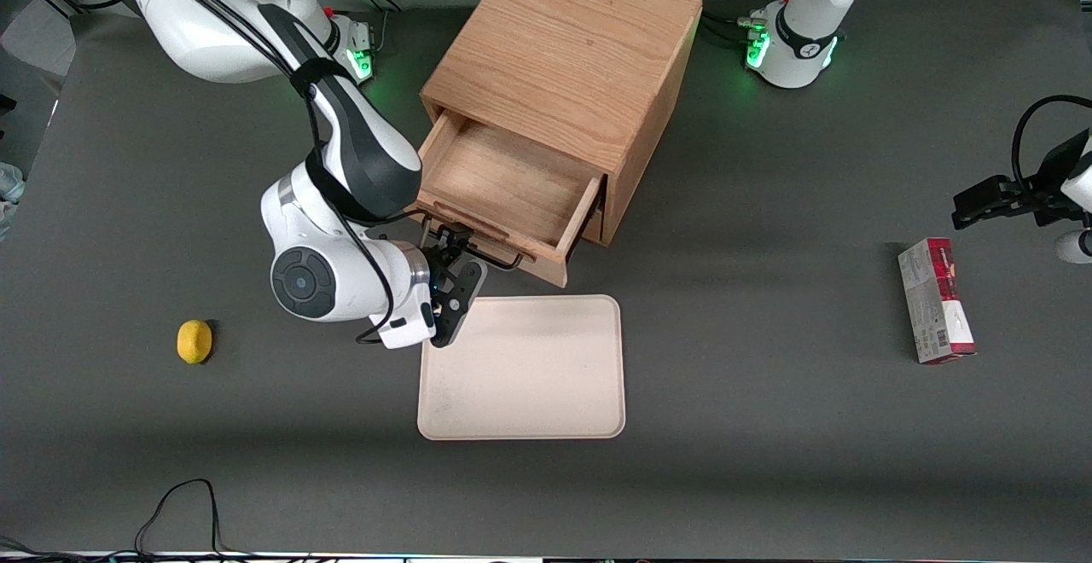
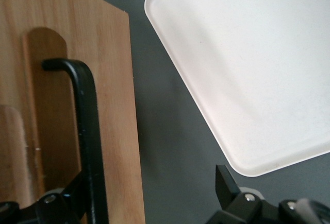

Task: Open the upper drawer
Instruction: 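Keep pulling the handle to slide the drawer further open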

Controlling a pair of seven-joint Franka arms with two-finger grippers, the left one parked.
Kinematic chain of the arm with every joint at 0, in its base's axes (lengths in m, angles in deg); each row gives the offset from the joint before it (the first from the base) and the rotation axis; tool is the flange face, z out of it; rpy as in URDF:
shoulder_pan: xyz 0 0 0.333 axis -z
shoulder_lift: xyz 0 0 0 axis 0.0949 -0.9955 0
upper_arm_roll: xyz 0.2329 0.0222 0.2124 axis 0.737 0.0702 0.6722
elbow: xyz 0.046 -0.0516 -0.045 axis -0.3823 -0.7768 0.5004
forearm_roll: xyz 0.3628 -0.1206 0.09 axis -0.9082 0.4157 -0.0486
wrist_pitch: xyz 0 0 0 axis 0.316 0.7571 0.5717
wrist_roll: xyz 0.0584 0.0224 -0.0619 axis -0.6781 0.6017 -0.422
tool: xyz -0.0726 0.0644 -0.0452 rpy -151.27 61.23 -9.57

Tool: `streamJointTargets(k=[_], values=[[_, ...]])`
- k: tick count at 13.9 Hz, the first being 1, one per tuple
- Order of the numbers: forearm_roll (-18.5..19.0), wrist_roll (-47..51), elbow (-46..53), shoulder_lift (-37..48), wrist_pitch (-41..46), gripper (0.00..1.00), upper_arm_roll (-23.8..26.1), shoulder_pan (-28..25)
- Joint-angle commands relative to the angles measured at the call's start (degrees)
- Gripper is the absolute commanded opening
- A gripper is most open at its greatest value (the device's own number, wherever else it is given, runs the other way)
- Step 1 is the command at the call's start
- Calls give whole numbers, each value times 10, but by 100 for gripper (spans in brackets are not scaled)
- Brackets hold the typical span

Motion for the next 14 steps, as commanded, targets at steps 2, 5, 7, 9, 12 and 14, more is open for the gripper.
streamJointTargets(k=[2, 5, 7, 9, 12, 14], values=[[14, -14, 26, -14, -1, 100, -2, 1], [14, -19, 32, -17, 0, 100, -2, 4], [14, -20, 41, -22, 0, 100, -2, 6], [15, -20, 48, -24, 0, 100, -2, 8], [15, -20, 56, -27, 0, 100, -2, 15], [15, -20, 62, -29, -1, 100, -2, 18]])
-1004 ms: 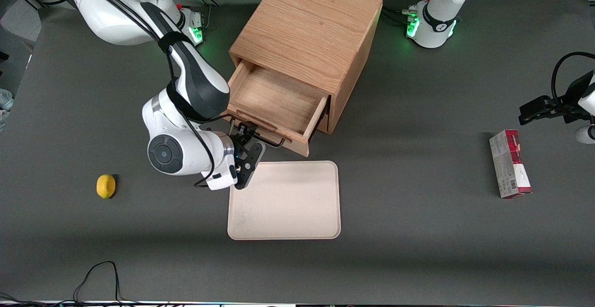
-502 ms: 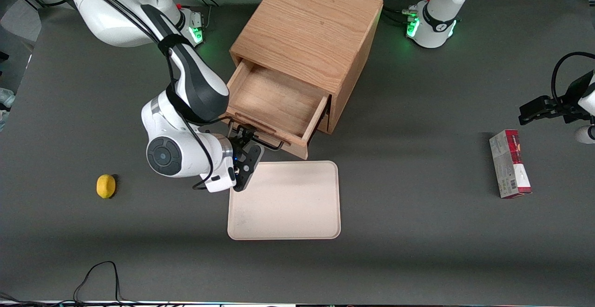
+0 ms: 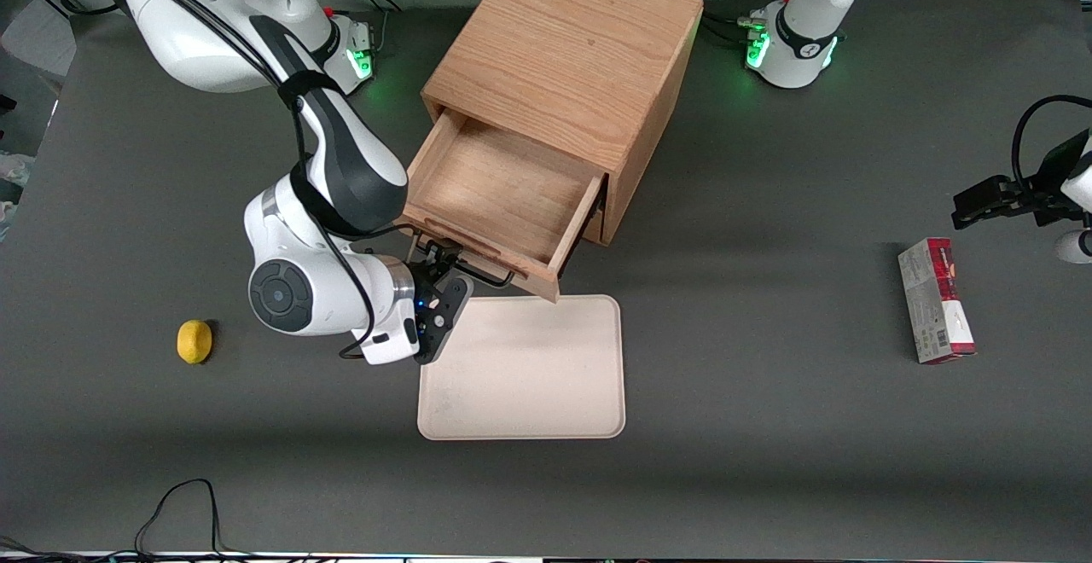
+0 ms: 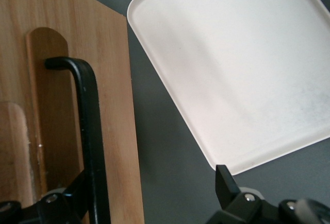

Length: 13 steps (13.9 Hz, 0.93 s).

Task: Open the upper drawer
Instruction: 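Keep pulling the handle to slide the drawer further open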

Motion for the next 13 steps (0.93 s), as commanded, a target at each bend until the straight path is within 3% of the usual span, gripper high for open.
streamJointTargets(k=[1, 13], values=[[9, -13, 29, -14, 1, 100, 3, 5], [21, -14, 40, -26, -18, 100, -9, 12]])
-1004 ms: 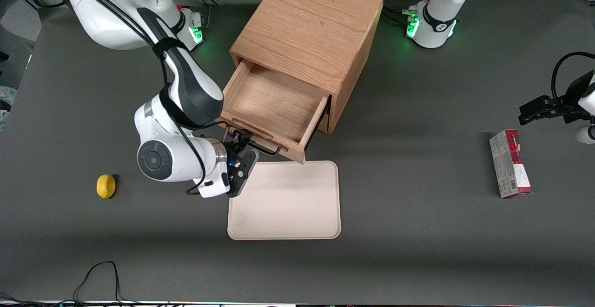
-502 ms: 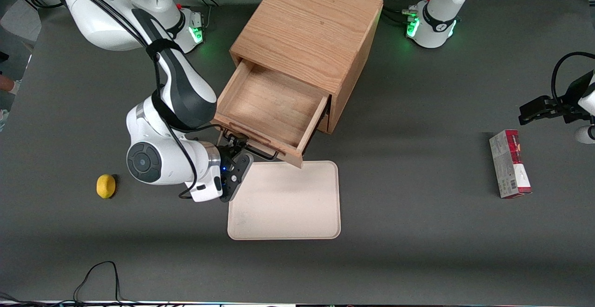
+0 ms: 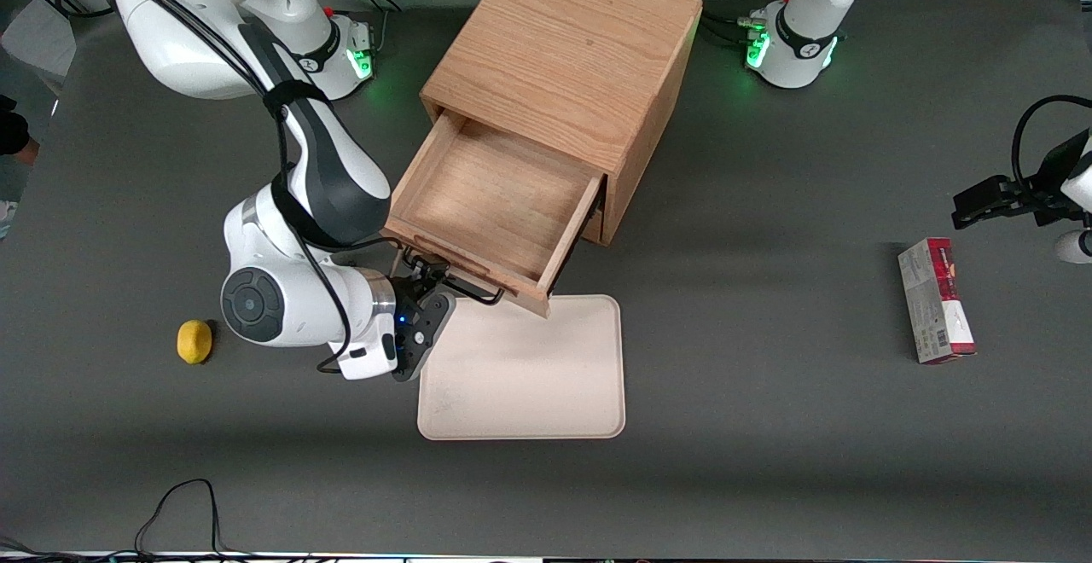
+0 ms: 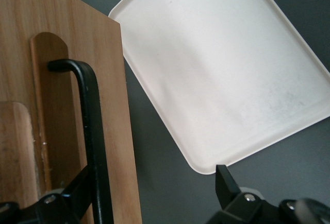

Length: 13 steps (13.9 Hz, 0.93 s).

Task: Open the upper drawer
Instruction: 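Keep pulling the handle to slide the drawer further open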

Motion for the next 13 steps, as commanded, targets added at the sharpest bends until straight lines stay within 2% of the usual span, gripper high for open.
streamJointTargets(k=[1, 13], values=[[12, -14, 25, -17, -6, 100, -6, 1], [13, -11, 40, -21, -26, 100, -14, 9]])
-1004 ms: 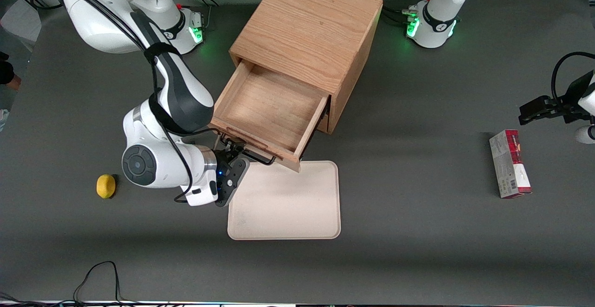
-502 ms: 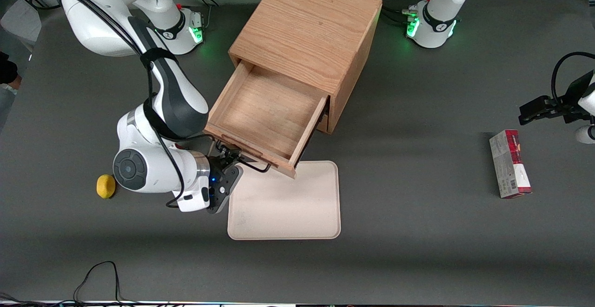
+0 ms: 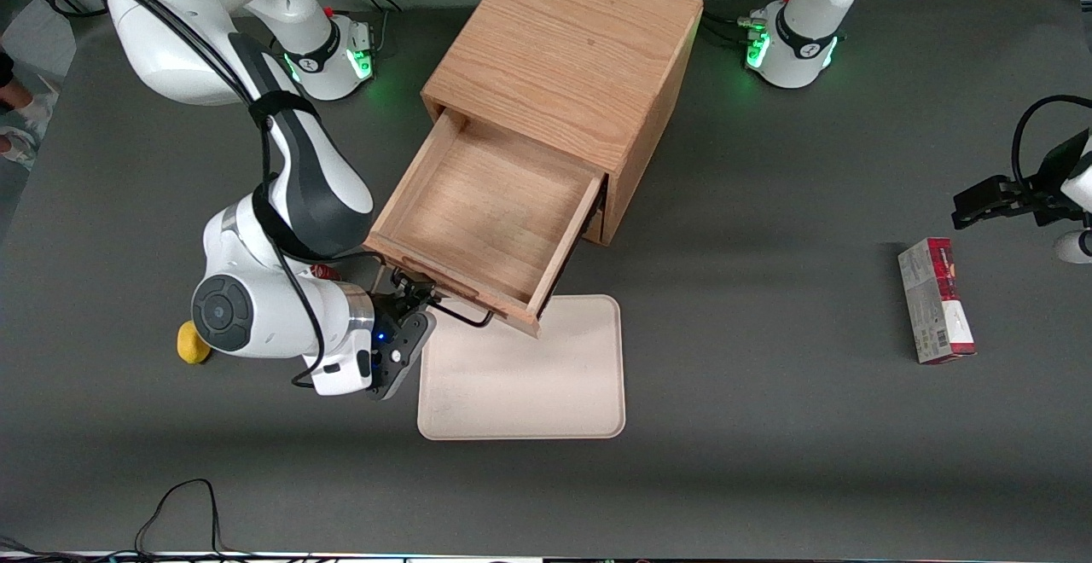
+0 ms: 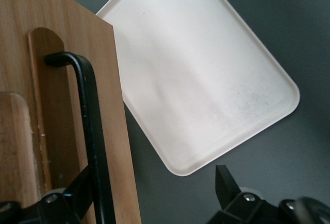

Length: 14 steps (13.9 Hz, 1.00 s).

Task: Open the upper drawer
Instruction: 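Keep pulling the handle to slide the drawer further open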

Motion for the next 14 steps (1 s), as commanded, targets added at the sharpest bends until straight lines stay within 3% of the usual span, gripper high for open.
streamJointTargets(k=[1, 14], values=[[10, -11, 24, -14, -5, 100, 2, 2], [10, -6, 37, -13, -12, 100, -11, 6]])
